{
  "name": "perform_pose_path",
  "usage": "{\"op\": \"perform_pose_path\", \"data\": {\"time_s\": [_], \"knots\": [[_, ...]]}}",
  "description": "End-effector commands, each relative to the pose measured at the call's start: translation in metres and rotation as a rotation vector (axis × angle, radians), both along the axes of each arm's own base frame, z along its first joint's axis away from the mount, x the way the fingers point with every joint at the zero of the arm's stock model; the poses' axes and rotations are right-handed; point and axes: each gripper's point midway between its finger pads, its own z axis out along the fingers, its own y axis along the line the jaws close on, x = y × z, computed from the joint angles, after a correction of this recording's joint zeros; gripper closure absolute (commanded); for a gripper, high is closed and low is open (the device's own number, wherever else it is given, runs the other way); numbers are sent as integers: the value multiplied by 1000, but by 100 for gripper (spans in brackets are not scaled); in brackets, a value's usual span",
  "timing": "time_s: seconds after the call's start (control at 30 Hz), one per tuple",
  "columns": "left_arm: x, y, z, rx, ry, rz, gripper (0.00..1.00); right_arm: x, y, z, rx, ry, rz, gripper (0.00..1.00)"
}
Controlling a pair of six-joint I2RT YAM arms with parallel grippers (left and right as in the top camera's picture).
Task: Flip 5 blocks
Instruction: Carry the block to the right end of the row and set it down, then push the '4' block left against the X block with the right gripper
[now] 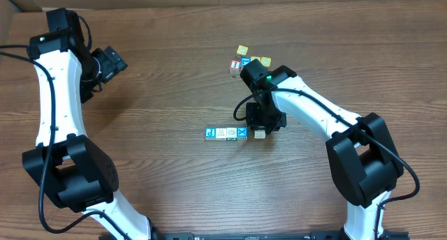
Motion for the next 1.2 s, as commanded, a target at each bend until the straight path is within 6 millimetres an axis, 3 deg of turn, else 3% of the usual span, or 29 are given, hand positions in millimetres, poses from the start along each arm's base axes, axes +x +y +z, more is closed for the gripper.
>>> {"op": "perform_pose_path", "data": {"time_s": [0.0,0.1,0.33,0.47,0.6,0.77,0.87,1.0,1.17], "knots": [[3,-2,9,12,-23,-10,0,0,2,-2,7,-1,14,65],[3,-2,9,12,-23,-10,0,1,3,-2,11,-7,14,64],[3,-2,9,12,-23,-10,0,0,3,-2,8,-3,14,50],[3,-2,9,12,-23,-10,0,4,5,0,19,-19,13,49],[3,-2,9,12,-23,-10,0,19,3,22,62,-64,3,49],[3,-1,9,12,-23,-9,0,28,-19,57,85,-110,-57,50],[3,-1,9,12,-23,-8,0,24,-38,63,66,-77,-99,57],[3,-1,9,12,-23,-8,0,13,-48,50,83,-5,-133,96],[3,-2,9,12,-23,-10,1,-16,-34,18,170,95,-124,96]]}}
